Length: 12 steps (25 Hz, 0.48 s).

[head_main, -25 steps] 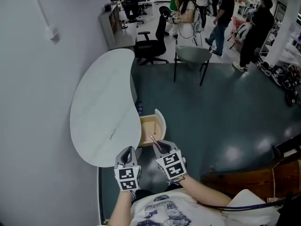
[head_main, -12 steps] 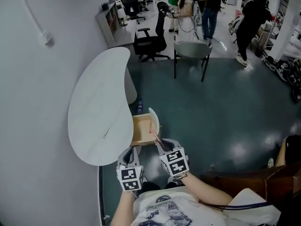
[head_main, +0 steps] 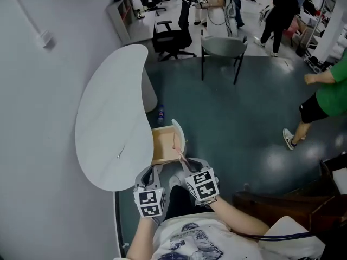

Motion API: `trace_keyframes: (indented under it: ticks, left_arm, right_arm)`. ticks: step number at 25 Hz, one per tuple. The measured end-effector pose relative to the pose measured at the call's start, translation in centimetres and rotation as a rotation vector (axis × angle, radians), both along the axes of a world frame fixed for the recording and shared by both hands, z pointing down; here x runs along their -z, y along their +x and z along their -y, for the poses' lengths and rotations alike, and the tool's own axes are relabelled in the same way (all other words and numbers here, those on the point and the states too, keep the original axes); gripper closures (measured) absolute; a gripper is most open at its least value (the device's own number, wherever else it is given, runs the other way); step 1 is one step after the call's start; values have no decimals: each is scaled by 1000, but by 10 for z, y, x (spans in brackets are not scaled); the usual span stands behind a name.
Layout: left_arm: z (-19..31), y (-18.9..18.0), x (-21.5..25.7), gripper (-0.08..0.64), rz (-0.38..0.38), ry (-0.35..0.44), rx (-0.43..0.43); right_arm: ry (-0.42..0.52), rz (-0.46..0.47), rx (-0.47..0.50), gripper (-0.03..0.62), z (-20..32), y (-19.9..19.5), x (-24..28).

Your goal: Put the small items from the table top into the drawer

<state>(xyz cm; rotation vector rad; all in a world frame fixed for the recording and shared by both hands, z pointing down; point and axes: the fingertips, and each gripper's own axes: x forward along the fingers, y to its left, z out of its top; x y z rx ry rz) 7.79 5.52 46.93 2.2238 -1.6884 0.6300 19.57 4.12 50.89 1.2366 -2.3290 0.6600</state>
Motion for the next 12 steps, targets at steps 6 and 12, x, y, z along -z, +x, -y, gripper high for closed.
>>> trace_keyframes:
  ticks: [6, 12]
  left_arm:
    - [46, -18, -19, 535, -6, -25, -24]
    - [96, -45, -41, 535, -17, -80, -48]
  right_arm:
    - [-46, -15, -41, 532, 43, -8, -26]
    - [-109, -30, -67, 532, 84, -34, -51]
